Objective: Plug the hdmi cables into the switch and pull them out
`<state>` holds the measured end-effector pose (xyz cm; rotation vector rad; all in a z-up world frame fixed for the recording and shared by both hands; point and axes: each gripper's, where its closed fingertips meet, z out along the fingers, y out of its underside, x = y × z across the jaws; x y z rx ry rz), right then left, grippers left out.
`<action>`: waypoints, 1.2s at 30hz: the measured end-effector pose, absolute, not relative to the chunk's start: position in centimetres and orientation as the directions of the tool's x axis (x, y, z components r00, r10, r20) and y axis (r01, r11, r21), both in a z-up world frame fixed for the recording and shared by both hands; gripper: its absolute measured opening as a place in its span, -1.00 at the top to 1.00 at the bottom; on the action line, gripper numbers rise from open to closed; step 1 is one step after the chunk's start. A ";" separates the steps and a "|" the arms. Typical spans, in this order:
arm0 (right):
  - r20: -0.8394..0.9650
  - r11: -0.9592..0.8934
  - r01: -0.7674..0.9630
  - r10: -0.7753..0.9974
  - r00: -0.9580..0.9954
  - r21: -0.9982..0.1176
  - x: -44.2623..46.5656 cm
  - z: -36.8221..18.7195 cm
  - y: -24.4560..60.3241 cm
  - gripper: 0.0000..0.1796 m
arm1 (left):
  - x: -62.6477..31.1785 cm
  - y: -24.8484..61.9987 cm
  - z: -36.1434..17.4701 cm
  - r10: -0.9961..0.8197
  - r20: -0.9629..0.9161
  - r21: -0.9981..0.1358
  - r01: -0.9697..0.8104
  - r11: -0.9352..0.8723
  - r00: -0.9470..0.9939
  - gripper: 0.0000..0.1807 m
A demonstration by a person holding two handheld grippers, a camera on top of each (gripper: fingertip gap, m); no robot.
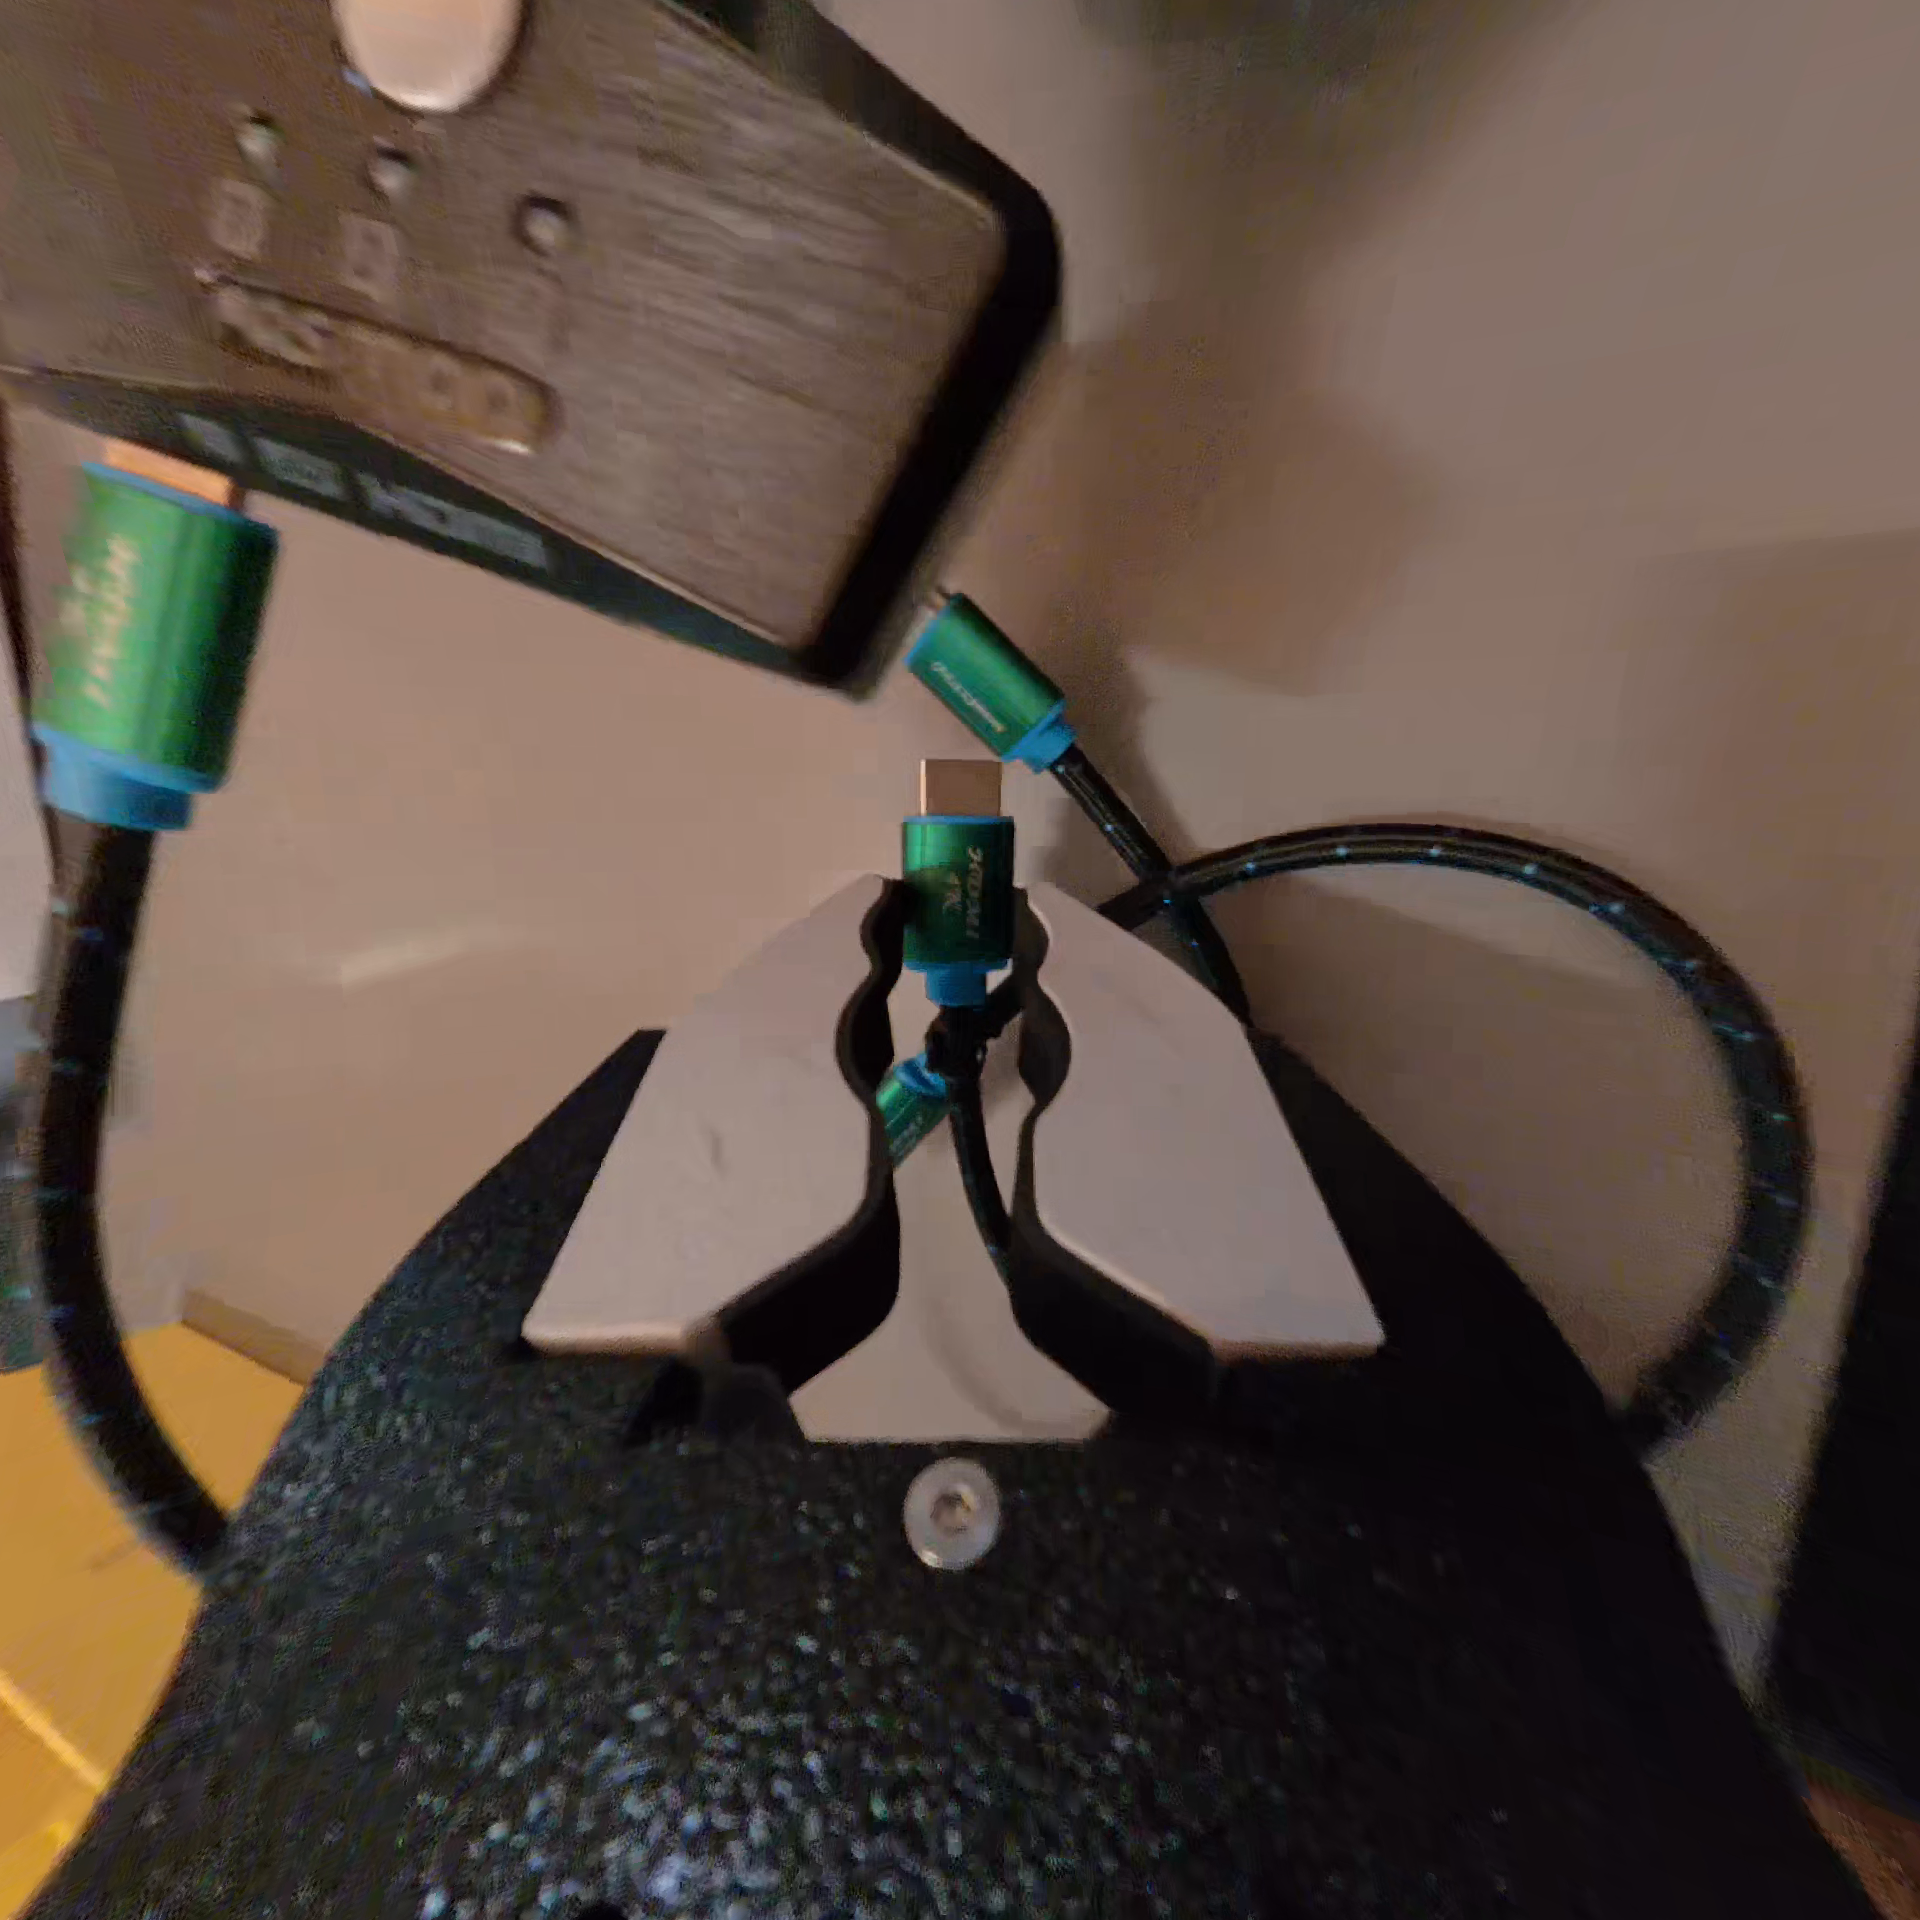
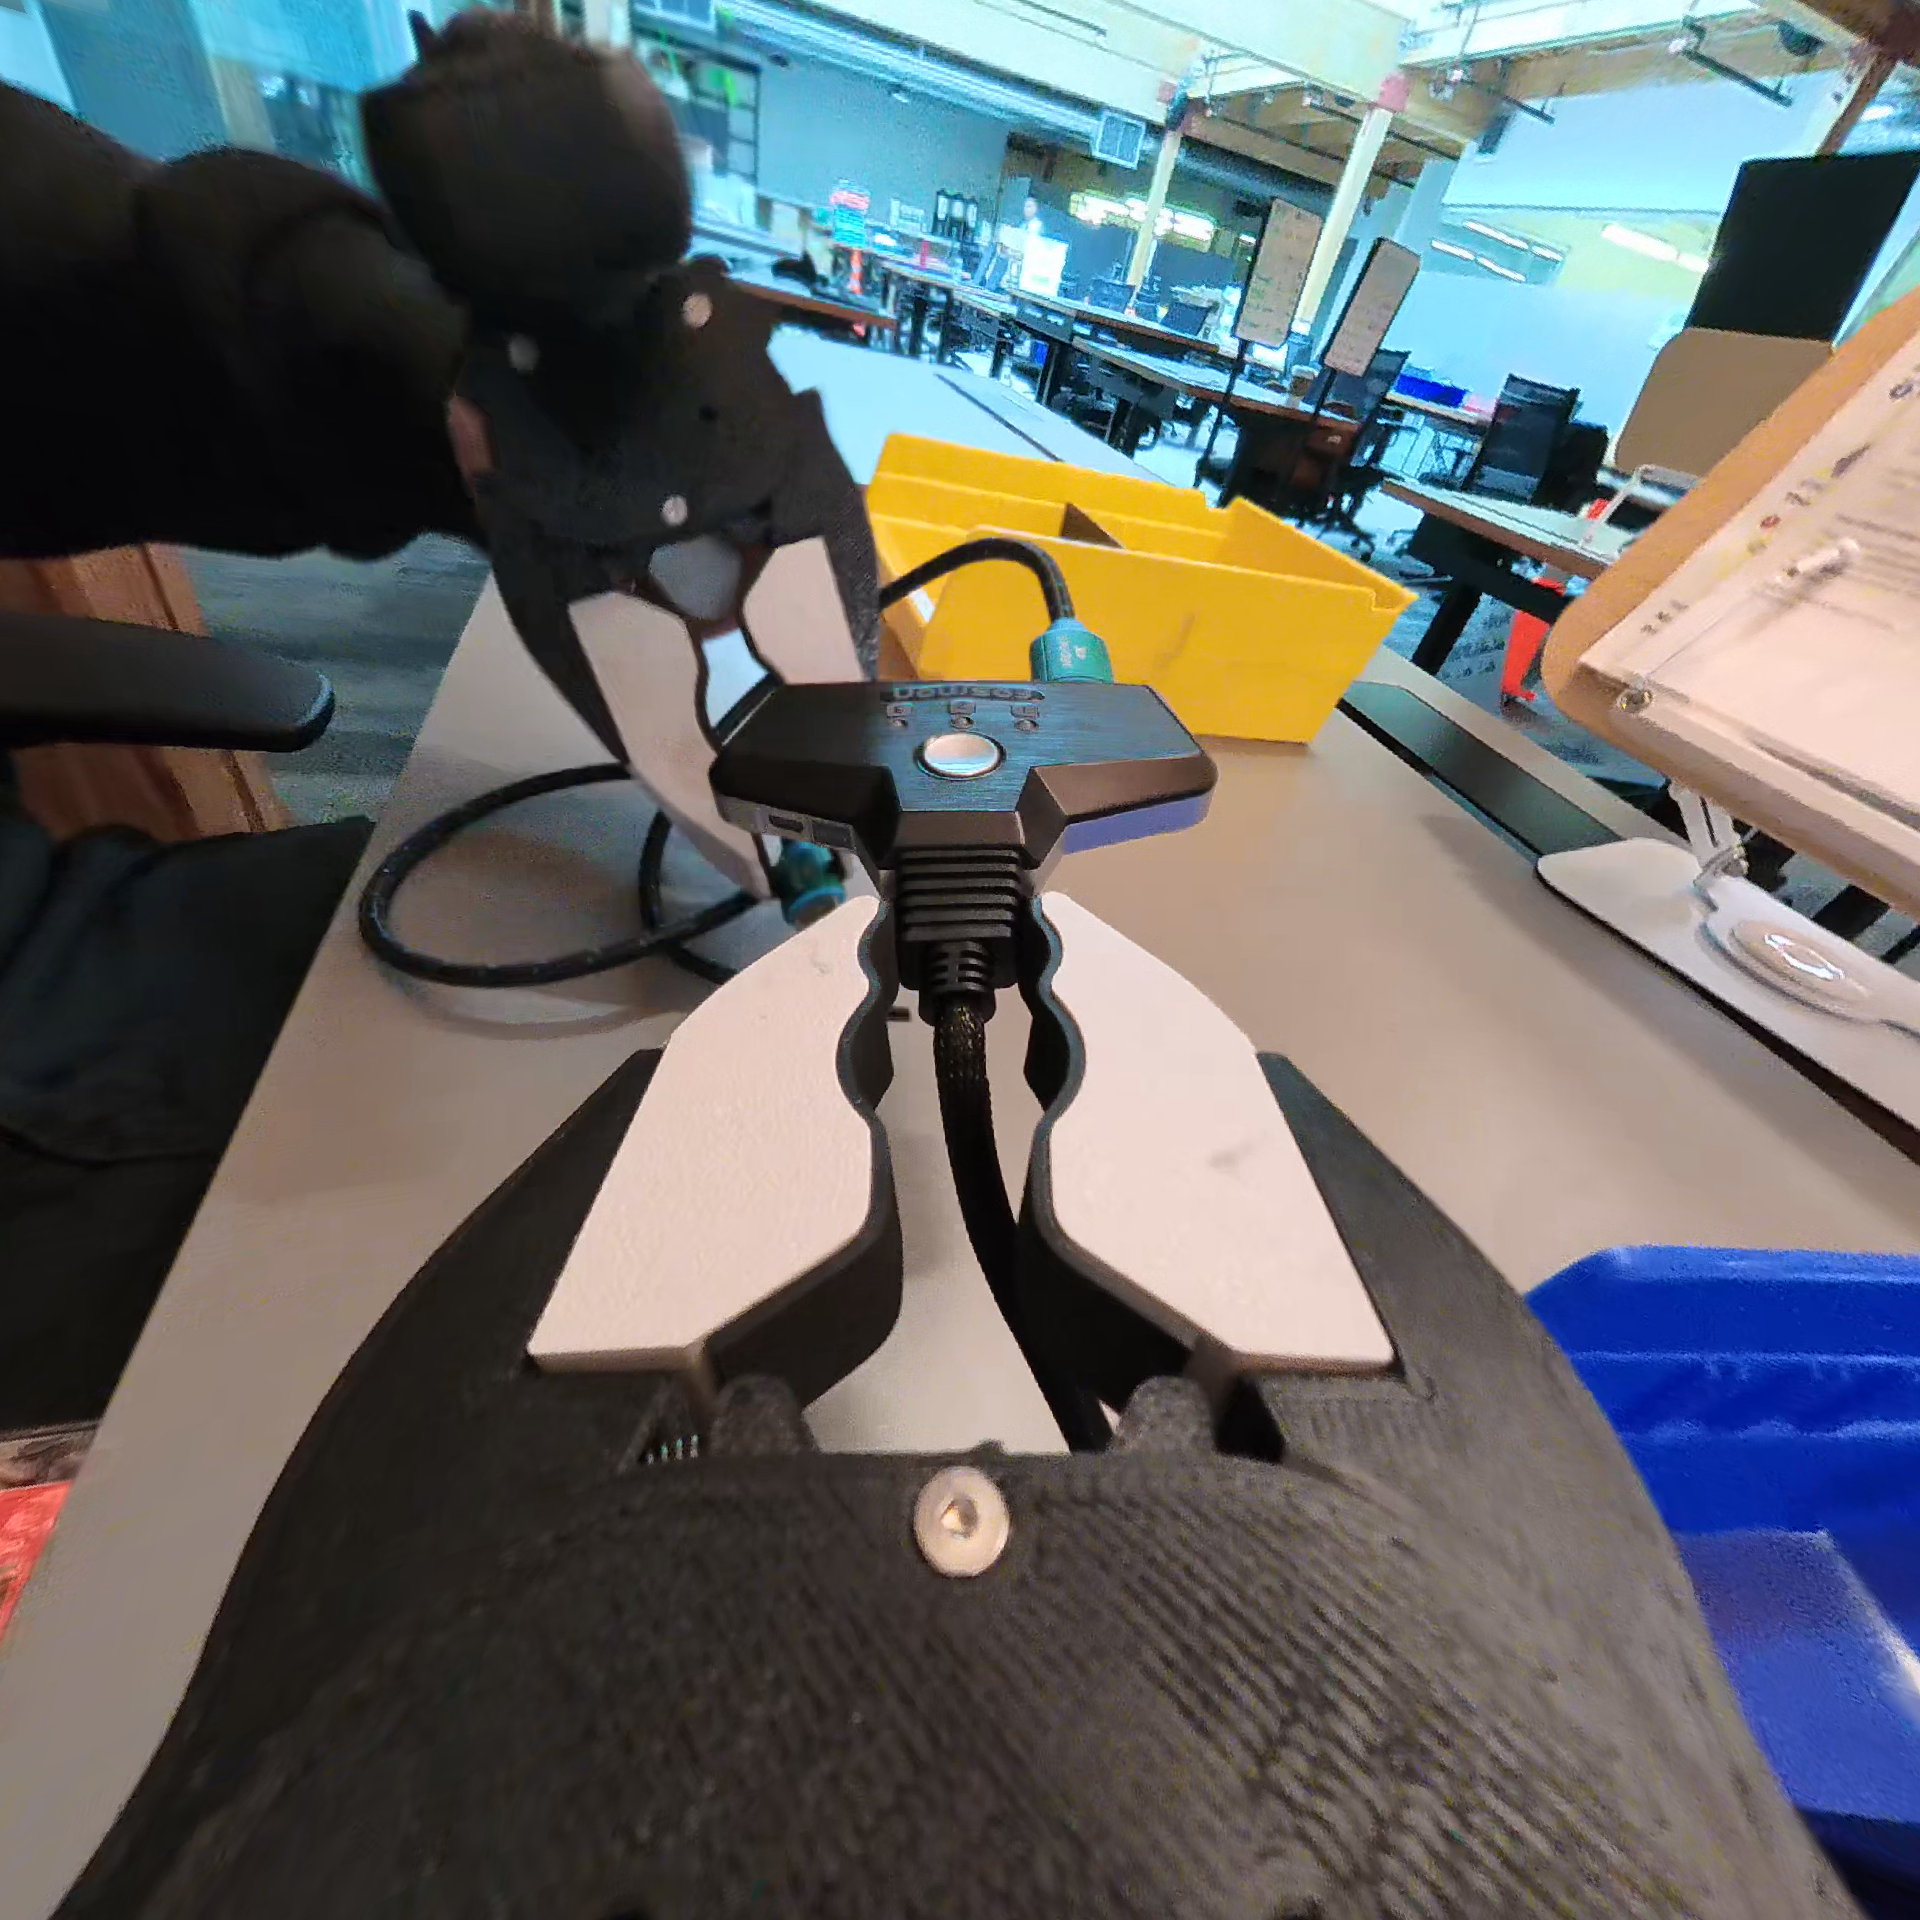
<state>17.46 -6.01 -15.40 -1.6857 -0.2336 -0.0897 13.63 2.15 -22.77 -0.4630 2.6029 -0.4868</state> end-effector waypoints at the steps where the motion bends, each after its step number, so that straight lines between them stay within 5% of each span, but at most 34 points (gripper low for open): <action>1: 0.188 -0.114 0.199 0.100 0.977 -0.973 17.6 -15.6 -6.0 0.75 | 13.8 2.2 -23.5 -0.389 -0.398 -0.416 -0.215 0.884 -0.831 0.79; 7: 0.171 -0.101 0.180 0.099 0.980 -0.978 17.8 -15.9 -6.1 0.75 | 14.1 2.1 -25.2 -0.399 -0.388 -0.464 -0.198 0.864 -0.831 0.76; 15: 0.169 -0.096 0.179 0.108 0.980 -0.979 17.7 -15.9 -6.1 0.75 | 13.8 3.3 -25.3 -0.349 -0.332 -0.378 -0.215 0.900 -0.876 0.61; 23: 0.158 -0.086 0.168 0.114 0.981 -0.982 17.7 -15.8 -6.1 0.75 | 13.6 3.5 -26.0 -0.438 -0.296 -0.375 -0.319 0.871 -0.849 0.78; 36: 0.156 -0.087 0.167 0.117 0.981 -0.982 17.5 -16.0 -6.0 0.75 | 13.7 3.5 -26.3 -0.612 -0.214 -0.528 -0.437 0.728 -0.762 0.78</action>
